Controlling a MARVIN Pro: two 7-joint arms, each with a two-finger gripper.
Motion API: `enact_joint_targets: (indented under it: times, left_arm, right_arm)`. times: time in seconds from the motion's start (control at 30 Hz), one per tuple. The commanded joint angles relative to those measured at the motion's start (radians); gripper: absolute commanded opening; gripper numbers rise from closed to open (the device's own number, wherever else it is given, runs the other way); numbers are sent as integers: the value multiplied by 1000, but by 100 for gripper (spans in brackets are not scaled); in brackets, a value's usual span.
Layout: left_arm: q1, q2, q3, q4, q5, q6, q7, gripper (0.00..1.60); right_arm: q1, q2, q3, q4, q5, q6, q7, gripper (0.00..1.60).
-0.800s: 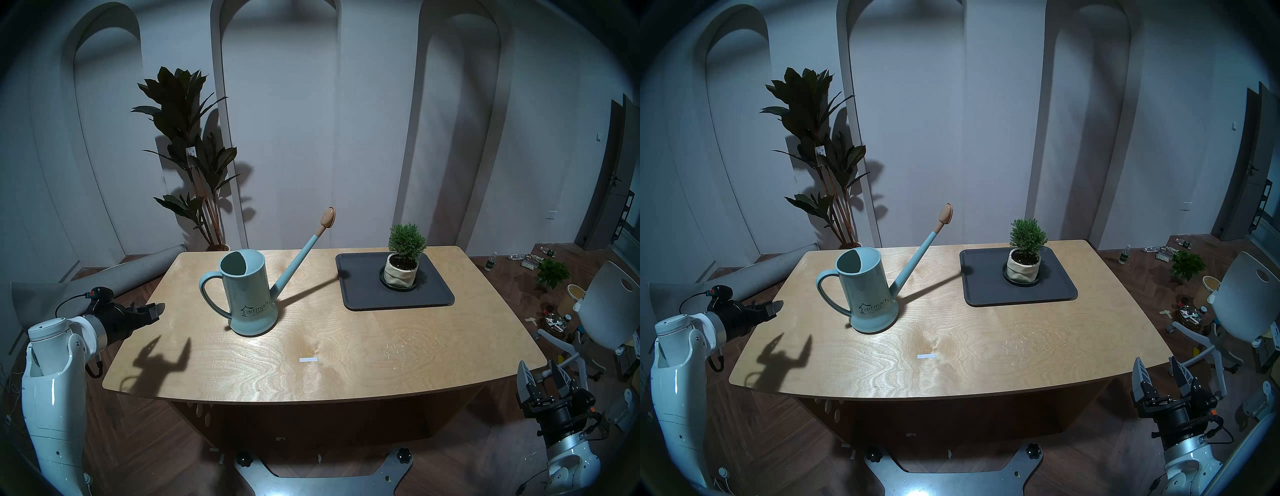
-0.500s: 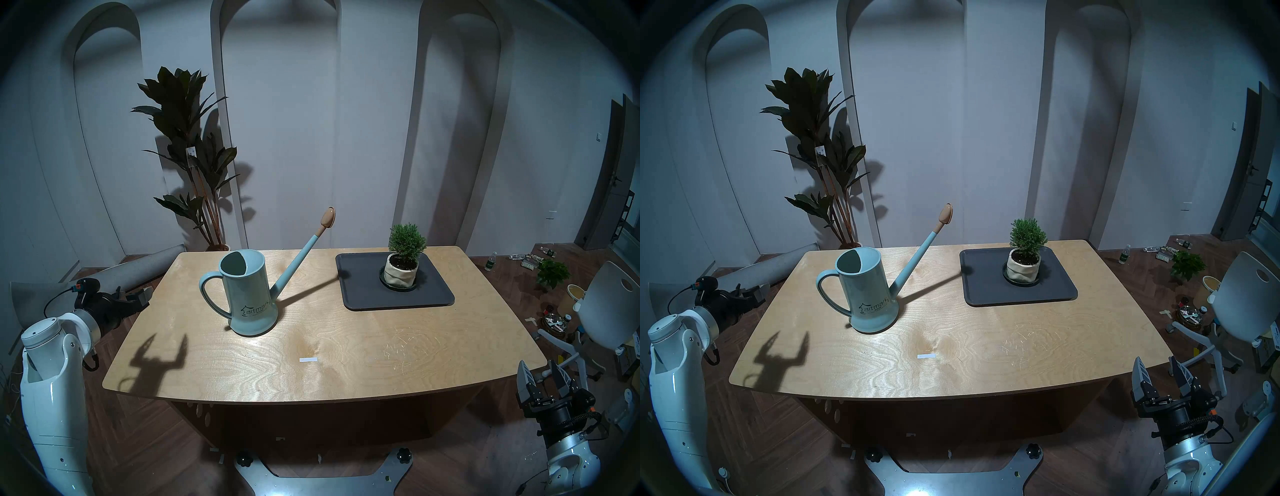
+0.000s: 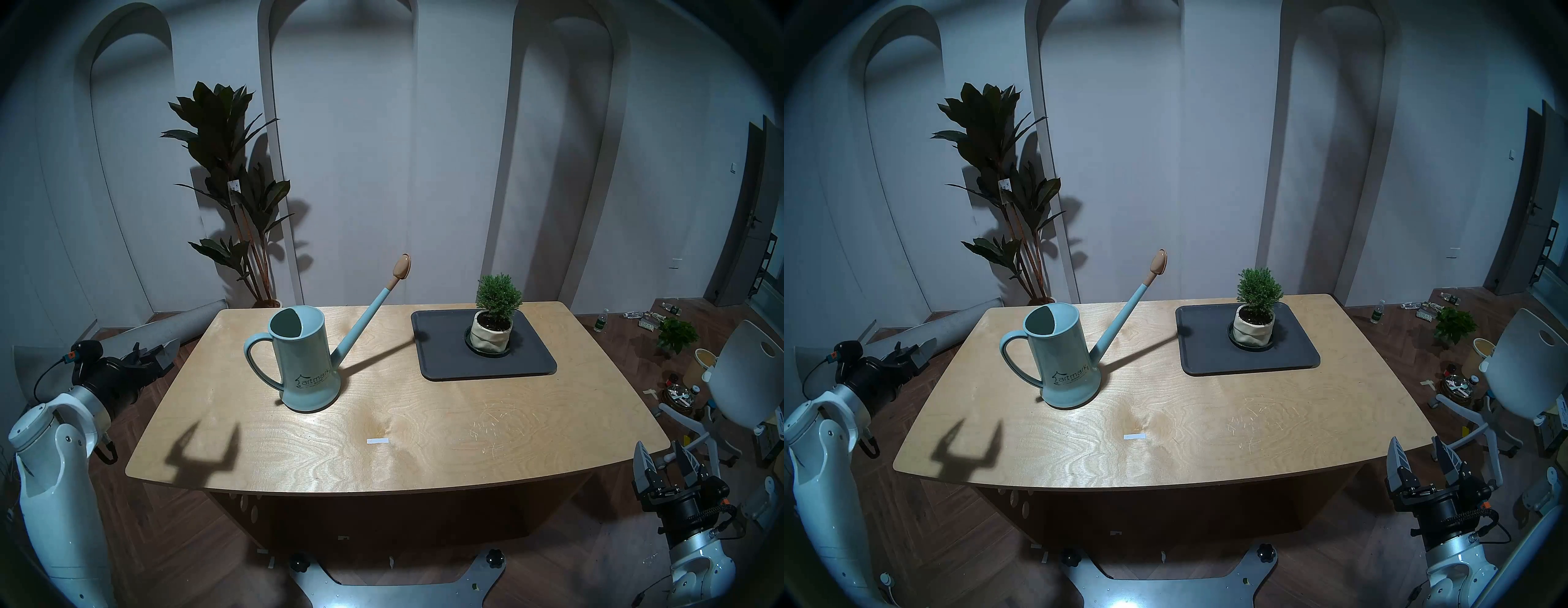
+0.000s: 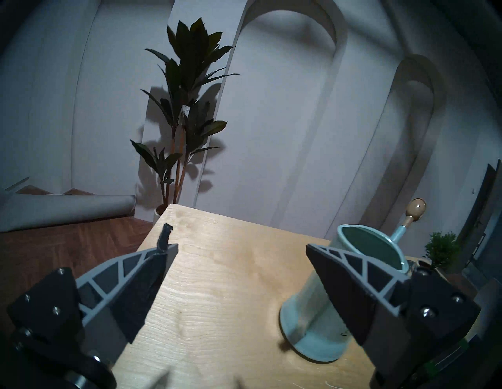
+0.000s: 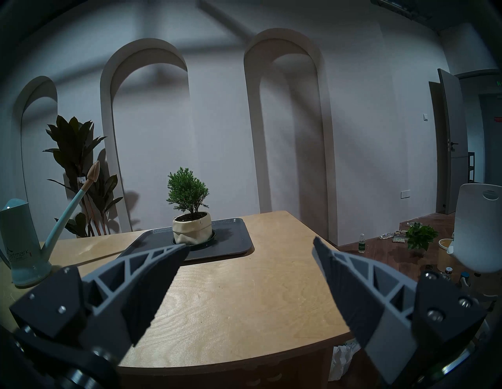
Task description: Pick up the watering can and pour water into the potted plant, then put the can down
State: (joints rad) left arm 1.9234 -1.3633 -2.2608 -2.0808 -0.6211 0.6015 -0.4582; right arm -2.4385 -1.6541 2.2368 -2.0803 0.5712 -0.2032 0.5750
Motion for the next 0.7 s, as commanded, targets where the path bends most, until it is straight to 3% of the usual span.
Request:
enact_joint_targets:
  times: [0.0,0.3,0.67]
  left_arm:
    - [83,-113,84,-29,34,-116,-25,160]
    - [106,-224,173,0,141,-256,-5,160]
    - [117,-315,184,19,219,-415,14,160]
  right_arm:
    - [3,2,2,-13,-1,-1,0,160]
    - [6,1,3,-11,-1,-2,5,160]
    - [9,-1,6,-8,-1,-2,10,160]
